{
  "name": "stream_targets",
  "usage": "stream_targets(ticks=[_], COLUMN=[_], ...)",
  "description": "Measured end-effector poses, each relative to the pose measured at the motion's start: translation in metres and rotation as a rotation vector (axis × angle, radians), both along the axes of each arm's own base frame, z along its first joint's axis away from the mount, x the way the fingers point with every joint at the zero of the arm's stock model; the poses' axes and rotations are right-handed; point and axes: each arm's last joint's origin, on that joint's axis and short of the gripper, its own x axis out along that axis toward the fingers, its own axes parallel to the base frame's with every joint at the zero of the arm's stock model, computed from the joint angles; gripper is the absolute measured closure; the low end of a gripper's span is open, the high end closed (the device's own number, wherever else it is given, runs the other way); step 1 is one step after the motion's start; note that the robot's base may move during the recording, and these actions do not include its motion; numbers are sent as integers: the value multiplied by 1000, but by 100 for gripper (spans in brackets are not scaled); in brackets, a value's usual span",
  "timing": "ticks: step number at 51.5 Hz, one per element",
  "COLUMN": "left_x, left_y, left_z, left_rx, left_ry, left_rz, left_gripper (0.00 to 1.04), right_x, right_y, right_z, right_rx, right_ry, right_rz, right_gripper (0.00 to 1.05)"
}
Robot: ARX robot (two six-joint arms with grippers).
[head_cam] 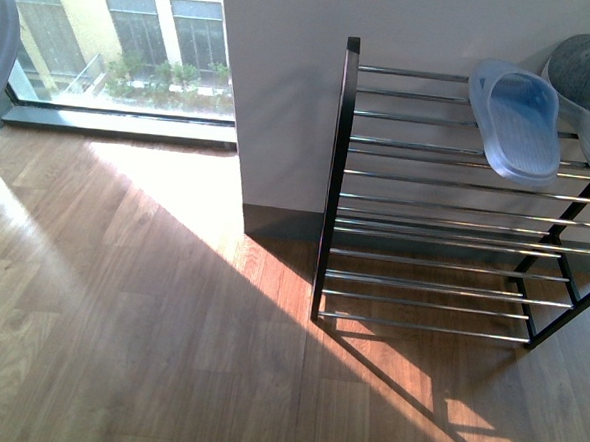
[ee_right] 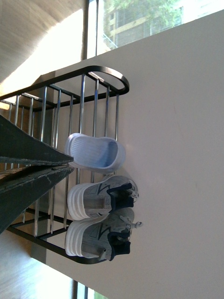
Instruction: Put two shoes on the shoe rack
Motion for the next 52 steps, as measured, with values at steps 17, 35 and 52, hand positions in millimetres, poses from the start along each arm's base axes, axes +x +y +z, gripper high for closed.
stream_targets(ticks=[17,35,52], left_x=[0,0,0], left_y=[0,0,1], left_z=[0,0,0], left_rx=[0,0,2], left_ry=[0,0,0], left_rz=[0,0,8], left_gripper=[103,103,103], right_x=[-6,-17,-17], right_y=[0,0,0], right_z=[-1,-3,-3], right_rx=[0,0,-1], right_ry=[0,6,5], right_rz=[0,0,2], right_gripper=[103,103,41])
